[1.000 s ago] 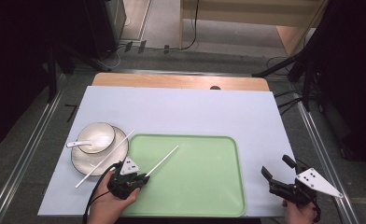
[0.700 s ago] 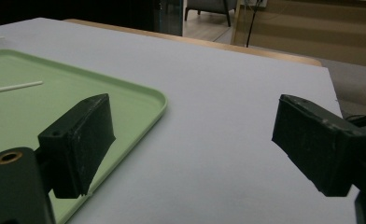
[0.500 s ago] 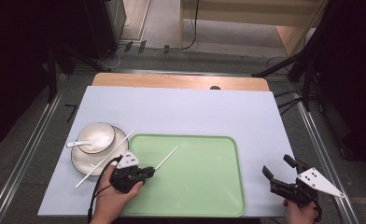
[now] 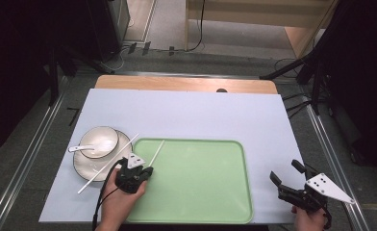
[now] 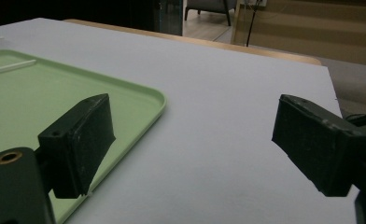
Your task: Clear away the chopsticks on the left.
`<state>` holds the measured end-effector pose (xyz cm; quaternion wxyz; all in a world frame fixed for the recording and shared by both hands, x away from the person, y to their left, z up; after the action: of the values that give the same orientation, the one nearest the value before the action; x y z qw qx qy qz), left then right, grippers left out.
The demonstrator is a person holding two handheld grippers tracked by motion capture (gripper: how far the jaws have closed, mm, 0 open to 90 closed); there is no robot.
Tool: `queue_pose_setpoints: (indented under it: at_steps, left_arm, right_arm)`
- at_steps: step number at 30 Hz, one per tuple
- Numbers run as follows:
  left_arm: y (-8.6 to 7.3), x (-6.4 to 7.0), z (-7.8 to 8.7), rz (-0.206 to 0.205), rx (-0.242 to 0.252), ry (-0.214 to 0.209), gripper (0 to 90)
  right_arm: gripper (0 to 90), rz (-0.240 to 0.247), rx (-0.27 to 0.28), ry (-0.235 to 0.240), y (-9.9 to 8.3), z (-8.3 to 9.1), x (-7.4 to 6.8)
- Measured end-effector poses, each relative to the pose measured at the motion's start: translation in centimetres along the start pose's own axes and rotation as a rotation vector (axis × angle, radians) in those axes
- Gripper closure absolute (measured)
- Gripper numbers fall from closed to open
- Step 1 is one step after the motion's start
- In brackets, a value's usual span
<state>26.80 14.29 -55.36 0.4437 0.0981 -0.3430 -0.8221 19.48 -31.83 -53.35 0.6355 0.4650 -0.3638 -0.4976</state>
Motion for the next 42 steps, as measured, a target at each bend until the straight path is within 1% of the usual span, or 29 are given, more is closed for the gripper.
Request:
queue_pose_setpoints:
  at_steps: [1, 2, 3, 4, 5, 8, 9, 10, 13, 14, 18, 20, 21, 23, 25, 26, 27, 30, 31, 33, 36, 39, 42]
  left_arm:
    - [-0.2, -0.5, 0.3, 0.012, 0.006, 0.014, 90.0]
    - [-0.5, -1.0, 0.6, 0.035, 0.014, 0.021, 90.0]
    - [-0.6, -1.2, 0.8, 0.044, 0.02, 0.023, 90.0]
    - [-0.8, -1.5, 0.9, 0.054, 0.025, 0.015, 90.0]
    - [-0.8, -1.6, 1.0, 0.06, 0.026, -0.002, 90.0]
    - [-0.8, -1.5, 1.0, 0.047, 0.025, 0.012, 90.0]
    - [-0.9, -1.5, 1.0, 0.046, 0.026, 0.01, 90.0]
    - [-0.9, -1.5, 1.0, 0.048, 0.028, 0.008, 90.0]
    - [-1.0, -1.6, 1.0, 0.047, 0.033, -0.016, 89.6]
    - [-1.0, -1.6, 1.0, 0.042, 0.032, -0.025, 88.0]
    - [-1.0, -1.3, 1.1, 0.014, 0.029, -0.038, 80.8]
    - [-1.1, -1.1, 1.2, 0.01, 0.025, -0.083, 74.4]
    - [-1.1, -1.1, 1.4, 0.0, 0.029, -0.097, 71.8]
    - [-1.1, -1.1, 2.0, -0.03, 0.052, -0.121, 64.6]
    - [-1.0, -1.2, 2.7, -0.042, 0.072, -0.144, 58.5]
    - [-0.9, -1.2, 3.1, -0.051, 0.084, -0.149, 55.4]
    - [-0.8, -1.3, 3.5, -0.056, 0.1, -0.149, 52.6]
    - [-0.6, -1.8, 4.6, -0.062, 0.125, -0.144, 47.3]
    - [-0.6, -2.1, 5.0, -0.064, 0.126, -0.138, 46.3]
    - [-0.7, -2.7, 5.8, -0.058, 0.132, -0.122, 45.0]
    - [-1.0, -4.1, 6.9, -0.037, 0.14, -0.093, 44.6]
    - [-1.3, -5.4, 7.9, -0.025, 0.145, -0.054, 44.9]
    - [-1.5, -6.4, 8.8, -0.005, 0.149, -0.033, 45.1]
  right_arm:
    - [13.0, 0.0, 0.0, 0.0, 0.0, 0.0, 0.0]
    - [13.0, 0.001, 0.0, 0.0, 0.0, 0.0, 0.0]
    - [13.0, -0.002, -0.002, -0.002, 0.0, 0.0, 0.0]
    - [13.0, -0.005, -0.001, -0.003, 0.0, 0.0, 0.1]
    - [13.0, -0.004, -0.003, -0.003, 0.0, 0.0, 0.1]
    - [13.0, -0.002, -0.002, 0.002, 0.0, -0.2, 0.0]
    - [13.0, 0.0, -0.003, 0.002, 0.0, -0.2, -0.1]
    - [13.0, 0.0, -0.004, 0.004, 0.0, -0.1, -0.1]
    - [13.0, -0.001, -0.003, 0.003, 0.0, -0.1, -0.1]
    - [13.0, -0.003, -0.002, 0.003, 0.0, -0.1, 0.0]
    - [13.0, -0.005, -0.002, 0.002, -0.1, -0.1, 0.0]
    - [13.0, -0.003, -0.002, 0.003, -0.1, -0.1, 0.0]
    - [13.0, -0.003, -0.003, 0.003, -0.1, -0.1, 0.0]
    - [13.0, -0.003, -0.002, 0.004, -0.1, -0.1, 0.0]
    - [13.0, -0.005, -0.002, 0.003, -0.1, -0.1, 0.0]
    - [13.0, -0.006, -0.002, 0.002, -0.1, -0.2, 0.1]
    - [13.0, -0.008, -0.003, 0.002, -0.1, -0.2, 0.1]
    - [13.0, -0.01, -0.004, 0.005, -0.1, -0.2, 0.0]
    - [13.0, -0.008, -0.005, 0.005, -0.1, -0.2, 0.0]
    - [13.0, -0.007, -0.004, 0.007, -0.1, -0.2, -0.1]
    - [13.0, -0.007, -0.005, 0.005, -0.1, -0.3, 0.0]
    - [13.0, -0.008, -0.007, 0.003, -0.1, -0.3, 0.0]
    - [13.0, -0.008, -0.007, 0.005, -0.1, -0.4, -0.1]
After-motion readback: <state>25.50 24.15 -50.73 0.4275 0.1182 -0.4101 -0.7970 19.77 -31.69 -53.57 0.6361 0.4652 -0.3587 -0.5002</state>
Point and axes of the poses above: each handheld gripper's, and its own axes: z roughly backward along the jaws, y roughly out of its top, x roughly to its right, the point moved 5 cm from there along -z, roughly forward along the jaws, and after that the axes turned 6 degrees about -y, right-handed, at the moved point
